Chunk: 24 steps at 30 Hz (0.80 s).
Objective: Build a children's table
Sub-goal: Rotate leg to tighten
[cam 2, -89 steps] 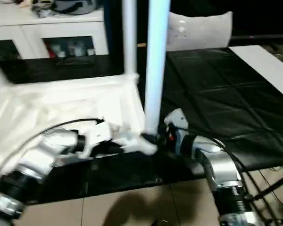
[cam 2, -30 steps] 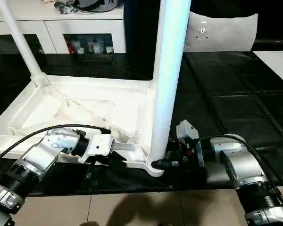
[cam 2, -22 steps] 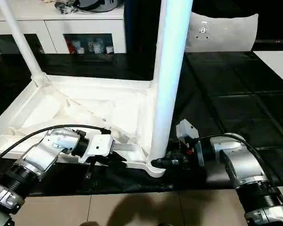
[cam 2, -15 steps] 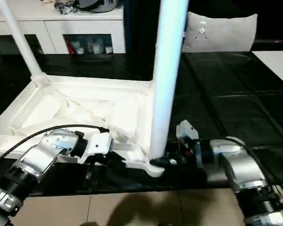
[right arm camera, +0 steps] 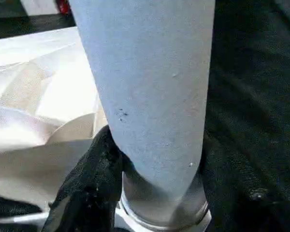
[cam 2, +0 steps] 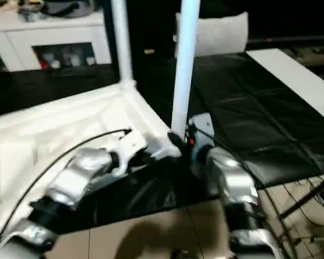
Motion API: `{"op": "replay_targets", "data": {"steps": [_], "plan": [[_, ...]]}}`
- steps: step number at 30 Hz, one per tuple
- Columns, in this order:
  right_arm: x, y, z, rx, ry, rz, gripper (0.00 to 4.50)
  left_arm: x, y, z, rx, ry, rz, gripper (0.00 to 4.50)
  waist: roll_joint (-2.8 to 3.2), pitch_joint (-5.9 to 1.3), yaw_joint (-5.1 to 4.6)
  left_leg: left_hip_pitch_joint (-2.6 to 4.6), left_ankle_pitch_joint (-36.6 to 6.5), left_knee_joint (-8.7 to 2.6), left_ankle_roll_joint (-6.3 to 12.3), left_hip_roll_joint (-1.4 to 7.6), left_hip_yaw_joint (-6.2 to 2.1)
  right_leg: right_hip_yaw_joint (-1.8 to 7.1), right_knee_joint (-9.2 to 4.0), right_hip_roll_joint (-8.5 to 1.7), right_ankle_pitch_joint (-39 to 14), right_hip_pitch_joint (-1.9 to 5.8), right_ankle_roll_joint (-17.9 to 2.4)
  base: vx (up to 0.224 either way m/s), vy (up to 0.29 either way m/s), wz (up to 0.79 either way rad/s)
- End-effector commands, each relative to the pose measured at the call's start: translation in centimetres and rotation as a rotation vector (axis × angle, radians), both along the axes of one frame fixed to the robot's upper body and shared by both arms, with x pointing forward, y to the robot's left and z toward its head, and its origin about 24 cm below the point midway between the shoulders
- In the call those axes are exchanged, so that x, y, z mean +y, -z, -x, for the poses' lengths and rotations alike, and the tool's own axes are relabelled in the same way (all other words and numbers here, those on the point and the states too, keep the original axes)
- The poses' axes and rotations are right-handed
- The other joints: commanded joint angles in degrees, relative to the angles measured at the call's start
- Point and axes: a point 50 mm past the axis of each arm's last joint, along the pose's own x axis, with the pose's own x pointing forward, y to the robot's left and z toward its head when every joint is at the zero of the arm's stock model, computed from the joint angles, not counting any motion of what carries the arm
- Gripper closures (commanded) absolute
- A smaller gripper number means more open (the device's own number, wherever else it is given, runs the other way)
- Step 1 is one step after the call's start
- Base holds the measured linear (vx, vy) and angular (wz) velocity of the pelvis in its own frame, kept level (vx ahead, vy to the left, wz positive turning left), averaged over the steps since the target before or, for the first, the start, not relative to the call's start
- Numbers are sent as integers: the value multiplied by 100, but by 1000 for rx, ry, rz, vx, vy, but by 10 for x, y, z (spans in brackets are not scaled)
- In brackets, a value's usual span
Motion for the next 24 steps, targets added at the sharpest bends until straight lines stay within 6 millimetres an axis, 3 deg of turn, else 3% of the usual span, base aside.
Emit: {"op": "replay_targets", "data": {"steps": [1,4,9,11,12,15,19,24], "plan": [[34,11,8,46,-130,-50,180,-38,-22,8,-75,162,79,450,-6,-324,54,-82,-1746,-449,401,-6,25,174,-405,-295,-2699,327,-460,0,0,0],[26,8,10,21,-143,-61,153,-28,-19,6,-83,156,35,450,-11,-337,143,-85,-1408,-447,456,14,54,248,-313,-290,-2302,318,-688,0,0,0],[1,5,17,-31,-226,-22,122,-8,-14,2,-95,150,-7,450,-18,-342,263,-91,-1229,-419,530,-5,84,268,-295,-284,-2378,335,-650,0,0,0],[-7,2,19,-43,-263,-16,88,-2,-14,1,-100,161,-15,450,-24,-341,309,-81,-1167,-417,538,-7,87,273,-292,-276,-2397,325,-641,0,0,0],[-13,0,22,-55,-298,-11,88,3,-13,0,-101,175,-20,450,-28,-341,372,-69,-1138,-414,561,-2,91,283,-288,-271,-2428,321,-611,0,0,0],[-35,-8,33,-49,-433,30,50,22,-9,1,-82,238,-47,450,-32,-352,426,-87,-1011,-425,574,15,84,292,-245,-252,-2243,340,-635,0,0,0],[-48,-13,37,-35,-505,62,21,34,-8,5,-65,321,-66,450,-32,-354,509,-68,-998,-431,585,33,79,293,-219,-258,-2183,335,-709,0,0,0],[-58,-20,44,-30,-655,100,21,47,-8,14,-30,475,-97,450,-46,-349,570,-56,-1056,-438,548,50,95,325,-200,-270,-2228,325,-757,0,0,0]]}}
